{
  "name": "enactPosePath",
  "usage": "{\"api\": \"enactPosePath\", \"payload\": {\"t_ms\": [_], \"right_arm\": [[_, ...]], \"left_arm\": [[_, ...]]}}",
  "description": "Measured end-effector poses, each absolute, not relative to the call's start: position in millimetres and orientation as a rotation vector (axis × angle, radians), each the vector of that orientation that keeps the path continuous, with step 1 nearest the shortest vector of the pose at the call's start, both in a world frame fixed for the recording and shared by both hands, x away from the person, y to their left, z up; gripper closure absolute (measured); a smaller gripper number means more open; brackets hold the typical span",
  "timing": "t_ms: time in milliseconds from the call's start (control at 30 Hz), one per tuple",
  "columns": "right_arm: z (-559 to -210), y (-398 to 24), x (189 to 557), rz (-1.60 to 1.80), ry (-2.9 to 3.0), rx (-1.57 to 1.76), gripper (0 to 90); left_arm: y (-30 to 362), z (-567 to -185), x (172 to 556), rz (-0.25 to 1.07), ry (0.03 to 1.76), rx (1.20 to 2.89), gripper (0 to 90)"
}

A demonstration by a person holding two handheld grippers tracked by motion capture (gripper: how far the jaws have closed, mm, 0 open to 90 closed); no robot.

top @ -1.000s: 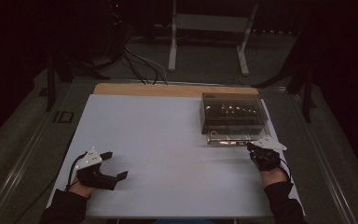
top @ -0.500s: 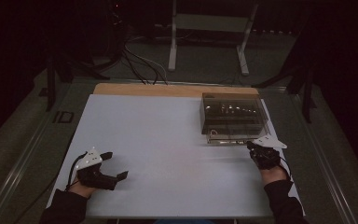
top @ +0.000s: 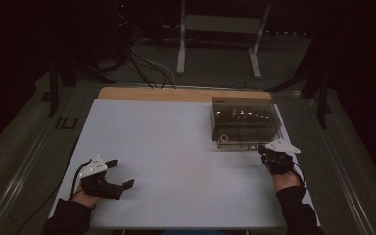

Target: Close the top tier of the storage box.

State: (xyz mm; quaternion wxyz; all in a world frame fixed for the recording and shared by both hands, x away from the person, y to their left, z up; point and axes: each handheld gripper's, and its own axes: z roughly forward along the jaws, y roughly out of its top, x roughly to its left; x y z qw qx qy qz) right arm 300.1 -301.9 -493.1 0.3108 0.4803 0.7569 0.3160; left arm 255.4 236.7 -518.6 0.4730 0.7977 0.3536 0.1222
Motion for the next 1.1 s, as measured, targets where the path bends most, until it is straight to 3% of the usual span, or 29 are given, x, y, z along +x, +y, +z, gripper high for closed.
{"api": "enactPosePath", "payload": {"t_ms": [1100], "right_arm": [[-489, -299, 318, 0.829, 1.995, 1.266, 90.0]], "left_arm": [[237, -518, 255, 0.3, 0.866, 1.952, 0.9]]}}
